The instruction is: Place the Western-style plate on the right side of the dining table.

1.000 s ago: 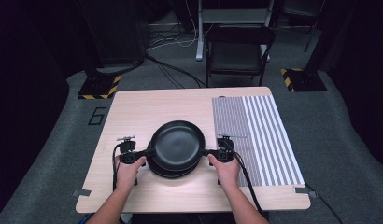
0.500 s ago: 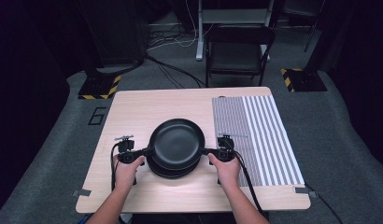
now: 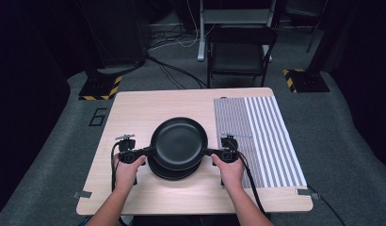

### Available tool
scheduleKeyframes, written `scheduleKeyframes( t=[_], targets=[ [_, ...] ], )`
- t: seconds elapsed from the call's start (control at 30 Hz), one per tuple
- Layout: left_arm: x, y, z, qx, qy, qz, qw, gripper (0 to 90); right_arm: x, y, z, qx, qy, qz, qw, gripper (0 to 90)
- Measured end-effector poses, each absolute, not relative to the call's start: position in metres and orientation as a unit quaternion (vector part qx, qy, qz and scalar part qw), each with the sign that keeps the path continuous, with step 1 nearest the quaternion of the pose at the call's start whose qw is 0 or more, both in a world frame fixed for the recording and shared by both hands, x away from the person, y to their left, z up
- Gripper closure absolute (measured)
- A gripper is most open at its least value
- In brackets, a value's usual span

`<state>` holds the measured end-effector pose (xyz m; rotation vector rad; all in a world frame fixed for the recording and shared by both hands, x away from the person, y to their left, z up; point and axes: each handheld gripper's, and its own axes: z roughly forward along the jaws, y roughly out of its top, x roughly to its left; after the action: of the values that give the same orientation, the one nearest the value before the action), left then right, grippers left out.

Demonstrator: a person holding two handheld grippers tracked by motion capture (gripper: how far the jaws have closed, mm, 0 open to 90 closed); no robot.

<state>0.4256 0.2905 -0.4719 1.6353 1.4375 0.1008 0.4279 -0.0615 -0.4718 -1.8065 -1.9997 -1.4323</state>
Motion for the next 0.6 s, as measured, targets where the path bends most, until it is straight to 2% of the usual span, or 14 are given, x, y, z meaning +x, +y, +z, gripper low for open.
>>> scheduleKeyframes(
  t=[0.6],
  targets=[
    [0.432,0.279,-0.462,0.676,0.572,0.041,0.462,72.3,0.426,-0.074,-0.46,-0.591,-0.651,-0.475,0.033,74.7]
  ],
)
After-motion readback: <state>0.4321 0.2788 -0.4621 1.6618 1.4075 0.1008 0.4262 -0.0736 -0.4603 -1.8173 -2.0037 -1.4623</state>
